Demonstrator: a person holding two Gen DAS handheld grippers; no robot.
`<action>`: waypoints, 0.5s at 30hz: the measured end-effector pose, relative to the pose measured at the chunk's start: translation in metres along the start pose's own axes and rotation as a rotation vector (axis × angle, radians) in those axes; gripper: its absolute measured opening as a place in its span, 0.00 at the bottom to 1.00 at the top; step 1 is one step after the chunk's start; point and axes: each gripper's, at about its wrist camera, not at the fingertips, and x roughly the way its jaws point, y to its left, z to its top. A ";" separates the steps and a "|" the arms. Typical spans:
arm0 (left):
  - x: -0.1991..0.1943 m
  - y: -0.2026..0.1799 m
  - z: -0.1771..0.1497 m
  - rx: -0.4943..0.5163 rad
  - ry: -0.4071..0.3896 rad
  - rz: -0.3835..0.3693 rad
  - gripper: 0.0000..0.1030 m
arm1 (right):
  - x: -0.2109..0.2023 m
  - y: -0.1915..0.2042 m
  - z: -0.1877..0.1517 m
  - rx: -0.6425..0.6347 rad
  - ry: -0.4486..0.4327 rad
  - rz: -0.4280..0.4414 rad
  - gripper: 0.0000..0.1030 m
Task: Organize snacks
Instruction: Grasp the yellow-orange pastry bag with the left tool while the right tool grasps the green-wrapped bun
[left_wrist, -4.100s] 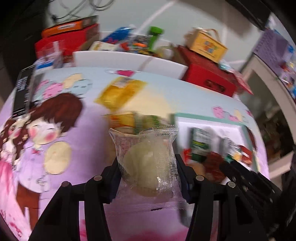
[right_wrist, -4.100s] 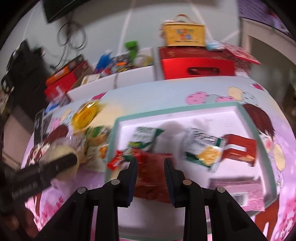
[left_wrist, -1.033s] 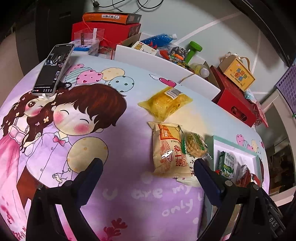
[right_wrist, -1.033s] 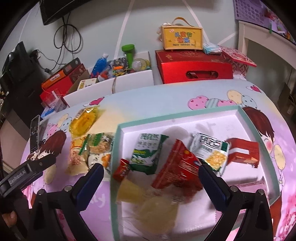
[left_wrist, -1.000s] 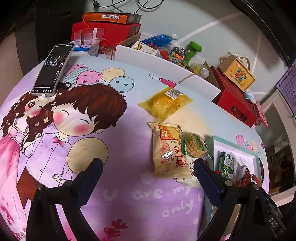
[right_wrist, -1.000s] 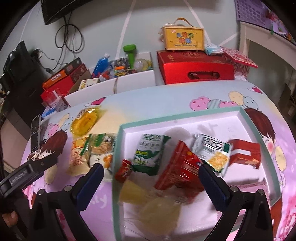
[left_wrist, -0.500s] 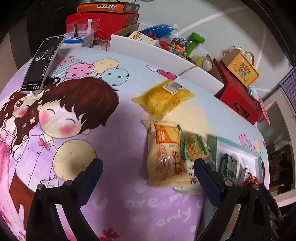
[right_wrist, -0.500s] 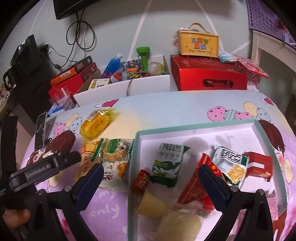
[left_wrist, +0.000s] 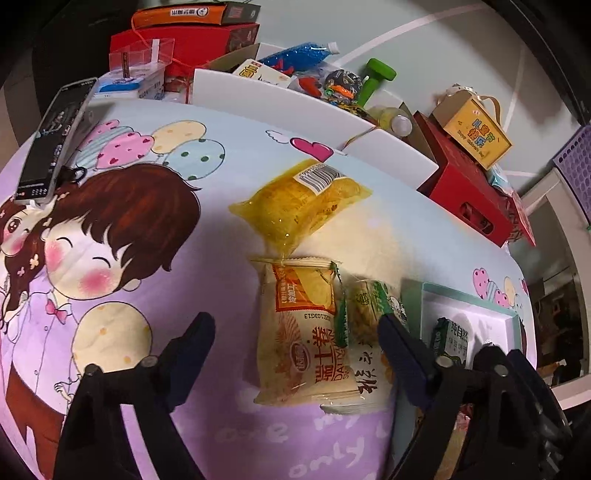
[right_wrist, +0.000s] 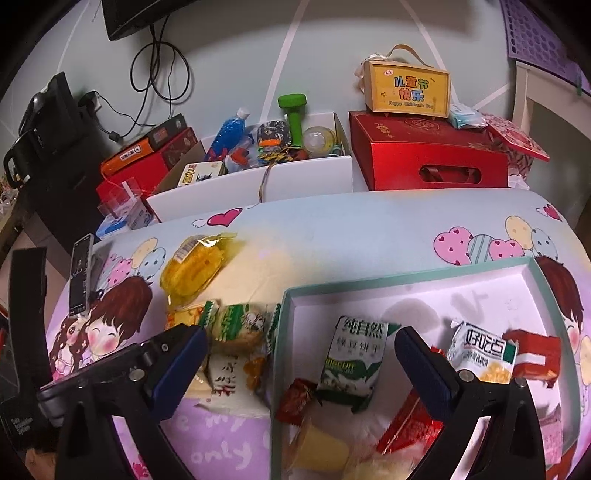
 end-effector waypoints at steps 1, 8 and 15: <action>0.002 0.000 0.001 -0.001 0.002 0.003 0.86 | 0.002 -0.002 0.001 0.000 0.000 -0.006 0.99; 0.017 0.002 0.006 -0.002 0.018 0.004 0.85 | 0.014 -0.012 0.006 0.033 0.006 -0.023 0.97; 0.027 0.003 0.004 -0.009 0.036 0.014 0.81 | 0.021 -0.012 0.005 0.034 0.025 -0.016 0.97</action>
